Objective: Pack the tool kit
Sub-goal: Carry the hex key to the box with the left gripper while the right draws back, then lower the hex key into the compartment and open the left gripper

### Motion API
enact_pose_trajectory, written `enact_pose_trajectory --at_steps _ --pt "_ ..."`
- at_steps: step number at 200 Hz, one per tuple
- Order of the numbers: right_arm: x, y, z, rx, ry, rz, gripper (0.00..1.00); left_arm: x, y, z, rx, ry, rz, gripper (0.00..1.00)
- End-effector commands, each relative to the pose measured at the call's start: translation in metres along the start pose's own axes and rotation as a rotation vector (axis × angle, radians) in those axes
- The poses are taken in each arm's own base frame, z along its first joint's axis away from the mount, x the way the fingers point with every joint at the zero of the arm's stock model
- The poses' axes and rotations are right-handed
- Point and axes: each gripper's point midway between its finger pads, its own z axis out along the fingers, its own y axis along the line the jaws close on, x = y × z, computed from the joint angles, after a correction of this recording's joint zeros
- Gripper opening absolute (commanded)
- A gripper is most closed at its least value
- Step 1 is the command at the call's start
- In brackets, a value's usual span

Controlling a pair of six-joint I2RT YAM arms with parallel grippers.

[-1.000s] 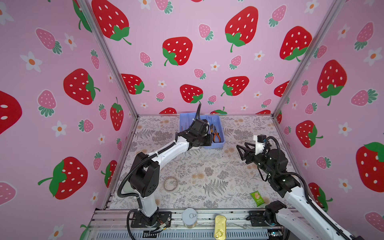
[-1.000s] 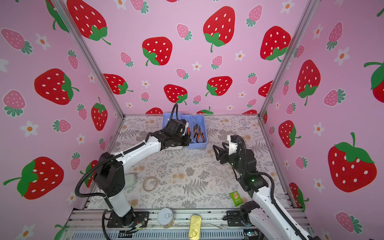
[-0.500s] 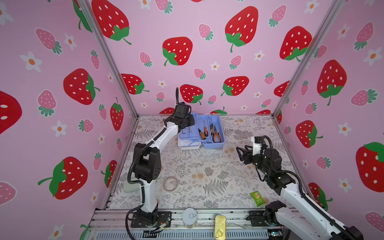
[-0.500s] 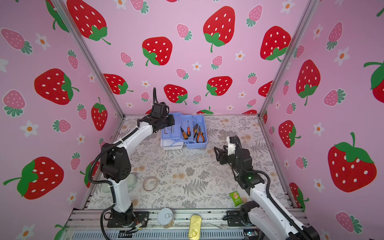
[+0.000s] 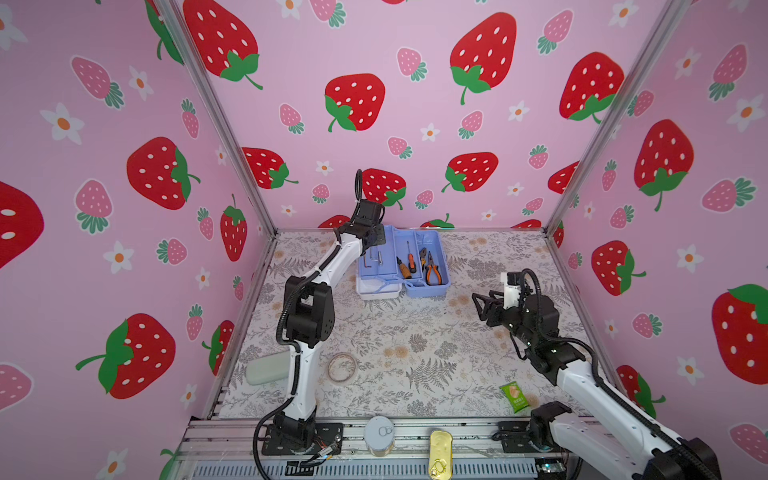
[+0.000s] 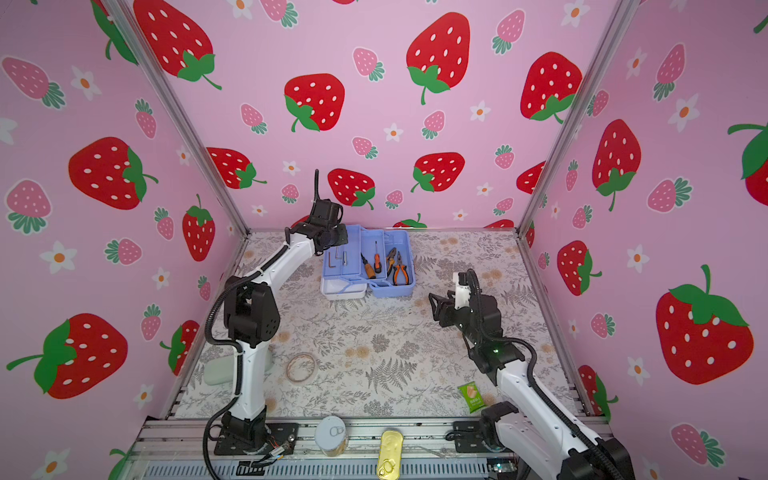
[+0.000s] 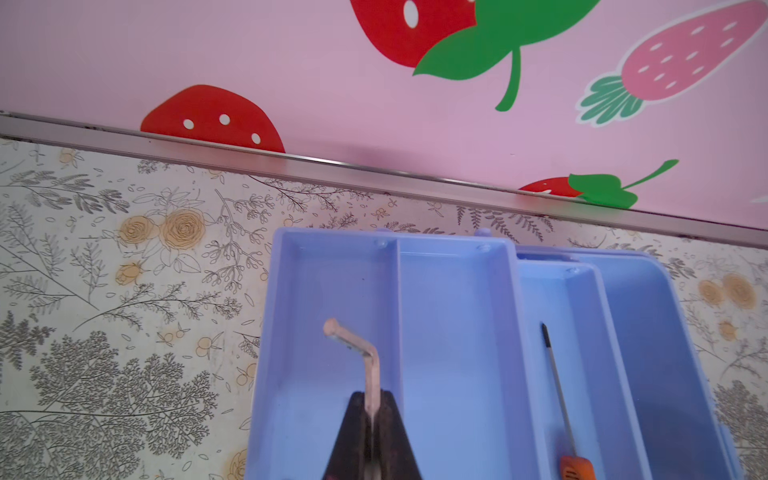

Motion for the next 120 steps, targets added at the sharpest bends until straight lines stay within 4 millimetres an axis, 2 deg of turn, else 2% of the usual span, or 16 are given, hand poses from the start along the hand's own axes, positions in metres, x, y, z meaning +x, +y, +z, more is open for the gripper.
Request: enact_pose_trajectory --at_steps 1,39,42,74,120 --pt "-0.003 0.000 0.000 -0.011 -0.023 -0.007 0.65 -0.008 0.013 0.000 -0.074 -0.003 0.014 0.02" --pt "0.004 -0.005 0.005 -0.002 0.003 0.001 0.65 0.000 0.021 0.009 -0.108 0.021 0.013 0.05" --pt "0.003 -0.005 0.005 -0.002 0.002 0.001 0.65 0.000 0.021 0.009 -0.108 0.022 0.010 0.09" --pt "0.006 -0.006 0.007 -0.005 0.010 0.006 0.65 0.004 0.021 0.014 -0.099 0.036 0.009 0.19" --pt "0.005 -0.007 0.005 -0.004 0.005 0.015 0.66 -0.002 0.020 0.007 -0.094 0.021 0.017 0.26"
